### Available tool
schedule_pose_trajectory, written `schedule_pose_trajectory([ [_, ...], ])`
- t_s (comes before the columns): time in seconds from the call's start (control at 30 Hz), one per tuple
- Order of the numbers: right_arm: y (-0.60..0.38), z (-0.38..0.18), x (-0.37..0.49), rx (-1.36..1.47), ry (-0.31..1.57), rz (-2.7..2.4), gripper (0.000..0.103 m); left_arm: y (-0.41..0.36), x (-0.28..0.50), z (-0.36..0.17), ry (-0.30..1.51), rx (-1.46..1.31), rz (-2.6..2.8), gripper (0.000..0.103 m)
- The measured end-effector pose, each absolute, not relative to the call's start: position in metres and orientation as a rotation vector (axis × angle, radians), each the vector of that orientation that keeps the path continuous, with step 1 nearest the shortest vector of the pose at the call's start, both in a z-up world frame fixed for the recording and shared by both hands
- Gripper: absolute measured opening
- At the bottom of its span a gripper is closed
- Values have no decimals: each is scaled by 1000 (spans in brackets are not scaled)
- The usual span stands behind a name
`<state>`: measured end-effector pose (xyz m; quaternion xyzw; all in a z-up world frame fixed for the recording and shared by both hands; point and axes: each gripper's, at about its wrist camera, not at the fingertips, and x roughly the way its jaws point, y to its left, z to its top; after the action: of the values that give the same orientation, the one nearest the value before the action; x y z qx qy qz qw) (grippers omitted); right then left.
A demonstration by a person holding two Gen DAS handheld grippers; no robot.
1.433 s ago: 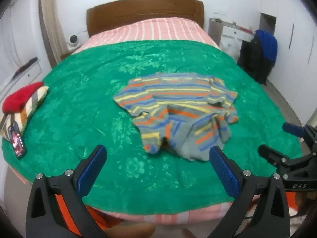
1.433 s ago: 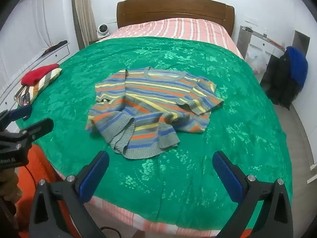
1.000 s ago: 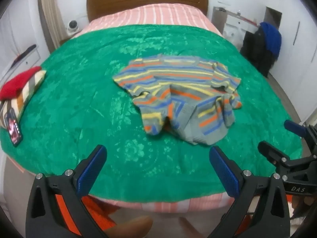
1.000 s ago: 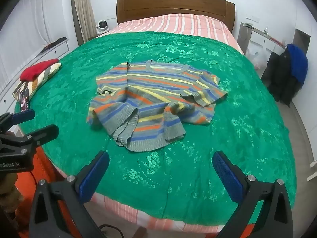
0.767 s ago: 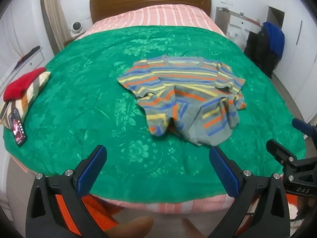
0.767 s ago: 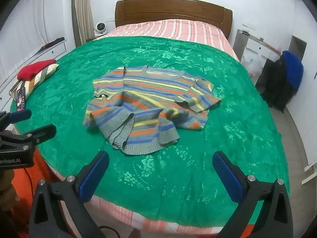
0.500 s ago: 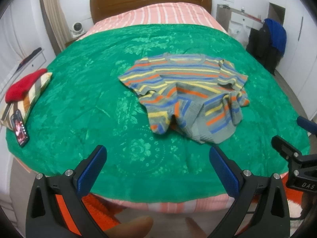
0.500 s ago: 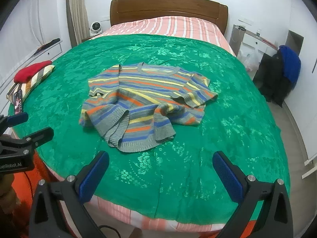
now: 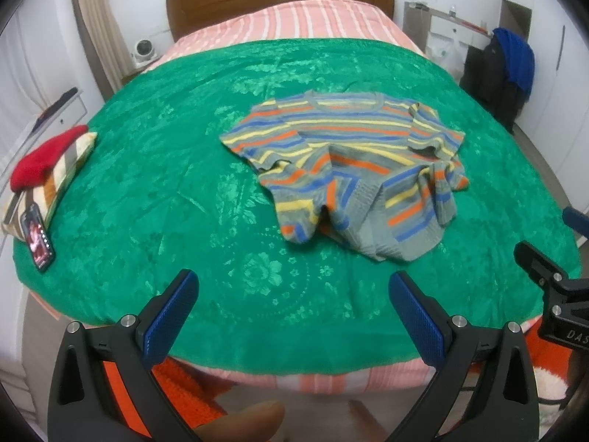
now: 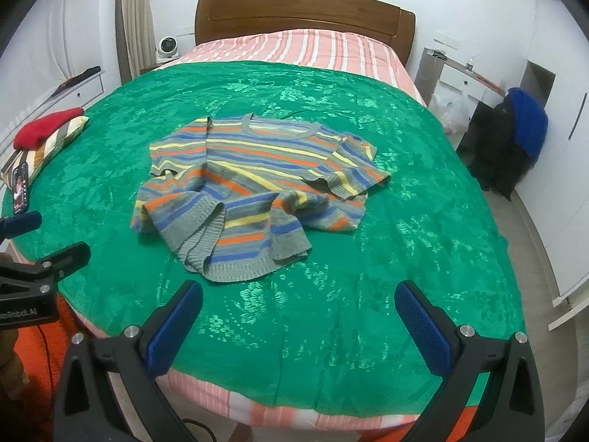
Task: Fold small clothes
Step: 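Move both grippers toward the crumpled striped sweater on the bed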
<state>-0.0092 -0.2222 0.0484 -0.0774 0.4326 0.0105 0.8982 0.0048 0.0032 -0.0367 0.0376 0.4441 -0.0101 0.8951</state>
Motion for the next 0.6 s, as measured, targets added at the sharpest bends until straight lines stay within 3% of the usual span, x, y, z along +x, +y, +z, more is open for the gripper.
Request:
schedule_pose_trajectory([
  [0.6, -228, 47, -7, -204, 893, -45, 103, 1, 5, -39, 932, 91, -20, 103],
])
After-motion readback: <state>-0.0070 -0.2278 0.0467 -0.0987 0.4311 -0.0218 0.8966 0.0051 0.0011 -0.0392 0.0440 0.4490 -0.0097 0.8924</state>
